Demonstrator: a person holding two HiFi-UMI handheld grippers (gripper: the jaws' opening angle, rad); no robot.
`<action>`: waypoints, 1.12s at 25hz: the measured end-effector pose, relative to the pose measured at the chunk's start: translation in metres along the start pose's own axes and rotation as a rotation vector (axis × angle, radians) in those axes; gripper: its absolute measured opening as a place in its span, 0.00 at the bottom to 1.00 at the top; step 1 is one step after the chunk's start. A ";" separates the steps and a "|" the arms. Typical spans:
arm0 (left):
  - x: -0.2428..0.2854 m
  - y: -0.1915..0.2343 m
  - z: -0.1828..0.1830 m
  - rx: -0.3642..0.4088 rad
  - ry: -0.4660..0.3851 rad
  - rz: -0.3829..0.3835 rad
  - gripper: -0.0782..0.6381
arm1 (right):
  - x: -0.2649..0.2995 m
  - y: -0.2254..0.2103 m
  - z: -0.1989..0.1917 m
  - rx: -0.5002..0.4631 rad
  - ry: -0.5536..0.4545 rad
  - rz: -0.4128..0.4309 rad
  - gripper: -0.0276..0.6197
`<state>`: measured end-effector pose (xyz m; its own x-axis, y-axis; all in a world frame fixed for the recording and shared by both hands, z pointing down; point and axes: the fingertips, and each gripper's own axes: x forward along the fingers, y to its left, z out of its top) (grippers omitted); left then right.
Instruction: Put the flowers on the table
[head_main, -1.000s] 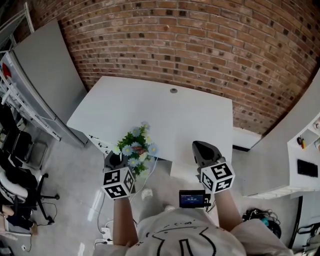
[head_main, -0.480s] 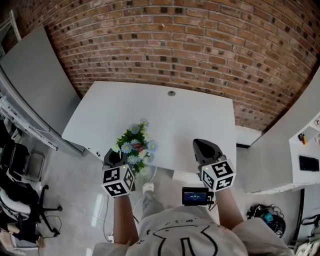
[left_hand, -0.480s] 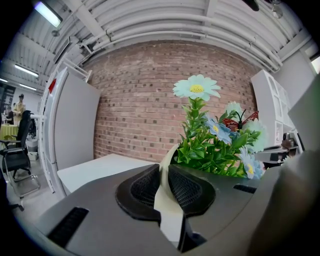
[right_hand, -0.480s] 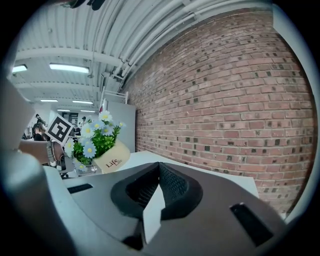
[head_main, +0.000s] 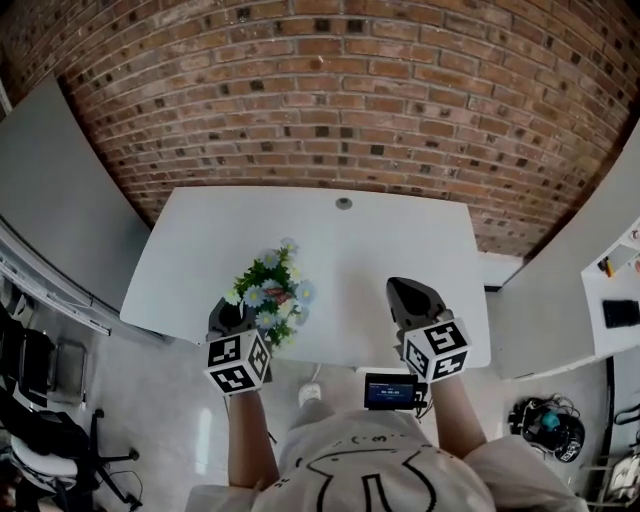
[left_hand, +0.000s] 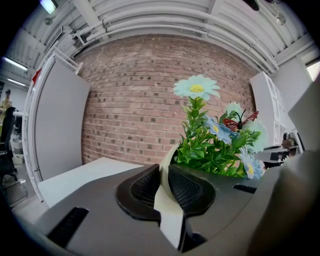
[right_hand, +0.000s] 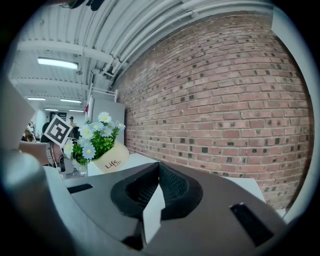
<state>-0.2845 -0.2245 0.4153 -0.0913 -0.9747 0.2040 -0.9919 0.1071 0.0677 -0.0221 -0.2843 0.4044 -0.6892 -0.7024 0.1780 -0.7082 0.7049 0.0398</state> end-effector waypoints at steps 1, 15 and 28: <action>0.008 0.005 0.001 0.003 0.002 -0.012 0.19 | 0.007 0.000 0.000 0.004 0.003 -0.013 0.06; 0.094 0.062 0.014 0.017 0.039 -0.152 0.19 | 0.082 0.009 0.015 0.040 0.024 -0.155 0.06; 0.139 0.068 0.014 0.024 0.063 -0.202 0.19 | 0.113 -0.008 0.016 0.028 0.056 -0.191 0.06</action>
<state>-0.3659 -0.3556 0.4351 0.1143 -0.9616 0.2496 -0.9914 -0.0944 0.0906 -0.0966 -0.3709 0.4087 -0.5330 -0.8159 0.2239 -0.8297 0.5559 0.0509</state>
